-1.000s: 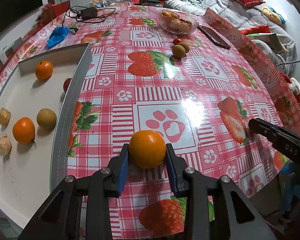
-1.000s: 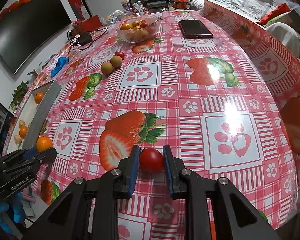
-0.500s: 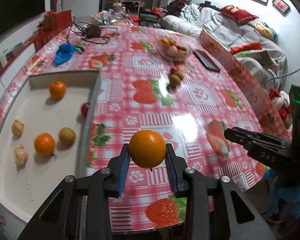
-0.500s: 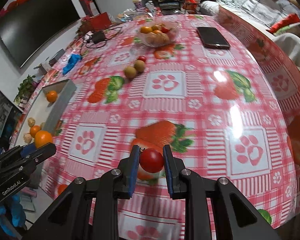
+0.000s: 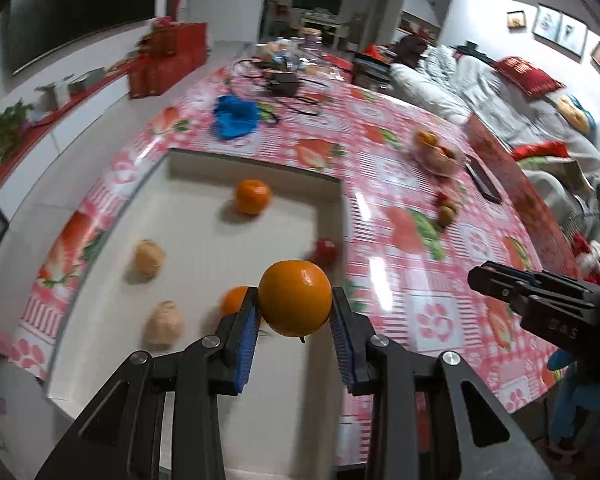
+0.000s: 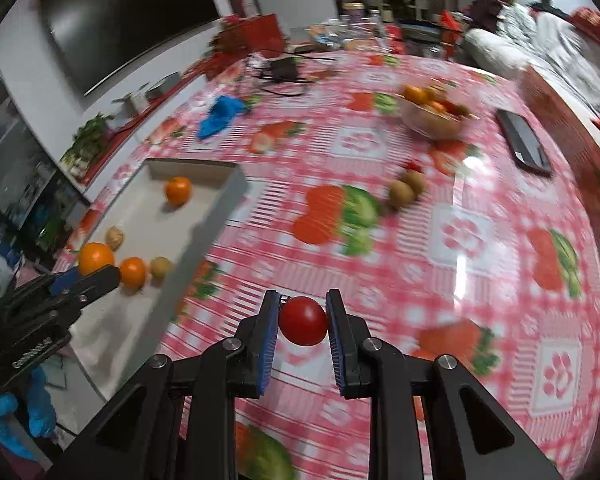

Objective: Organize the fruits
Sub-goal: 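Carry the orange and cherry tomato toward the white tray with both grippers, then open both grippers over the white tray, dropping the orange and tomato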

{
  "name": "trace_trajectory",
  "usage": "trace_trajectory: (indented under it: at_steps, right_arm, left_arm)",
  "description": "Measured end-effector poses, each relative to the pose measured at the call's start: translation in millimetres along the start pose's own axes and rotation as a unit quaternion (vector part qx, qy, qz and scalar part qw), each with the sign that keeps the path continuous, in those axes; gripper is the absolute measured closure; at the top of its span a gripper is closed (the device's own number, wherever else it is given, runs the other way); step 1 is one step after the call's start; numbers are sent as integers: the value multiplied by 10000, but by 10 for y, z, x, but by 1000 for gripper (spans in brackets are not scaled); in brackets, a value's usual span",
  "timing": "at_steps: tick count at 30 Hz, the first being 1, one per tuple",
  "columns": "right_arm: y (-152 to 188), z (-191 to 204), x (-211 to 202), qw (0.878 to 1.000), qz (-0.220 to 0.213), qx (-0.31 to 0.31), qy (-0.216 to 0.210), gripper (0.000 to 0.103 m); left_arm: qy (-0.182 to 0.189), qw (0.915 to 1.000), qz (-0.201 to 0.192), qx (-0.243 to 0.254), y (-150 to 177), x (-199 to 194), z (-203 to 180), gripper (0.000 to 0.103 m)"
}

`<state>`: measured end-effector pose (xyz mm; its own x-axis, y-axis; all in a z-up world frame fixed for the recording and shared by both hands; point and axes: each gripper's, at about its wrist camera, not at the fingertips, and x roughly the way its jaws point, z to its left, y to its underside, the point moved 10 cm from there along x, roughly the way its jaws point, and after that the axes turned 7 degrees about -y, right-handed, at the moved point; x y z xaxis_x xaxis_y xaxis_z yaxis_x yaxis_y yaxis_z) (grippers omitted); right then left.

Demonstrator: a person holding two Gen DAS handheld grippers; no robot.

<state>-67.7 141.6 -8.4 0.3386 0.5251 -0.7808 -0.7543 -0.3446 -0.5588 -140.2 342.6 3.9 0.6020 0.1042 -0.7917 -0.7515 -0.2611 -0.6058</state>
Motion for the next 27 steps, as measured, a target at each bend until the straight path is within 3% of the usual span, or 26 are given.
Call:
trace_trajectory:
  at_steps: [6, 13, 27]
  right_arm:
    - [-160, 482, 279, 9986, 184, -465, -179, 78]
    - [-279, 865, 601, 9955, 393, -794, -344, 78]
    - [-401, 1212, 1026, 9920, 651, -995, -427, 78]
  left_arm:
    - [-228, 9993, 40, -295, -42, 114, 396, 65]
    - [-296, 9989, 121, -330, -41, 247, 584, 65]
    - [-358, 9979, 257, -464, -8, 439, 785, 65]
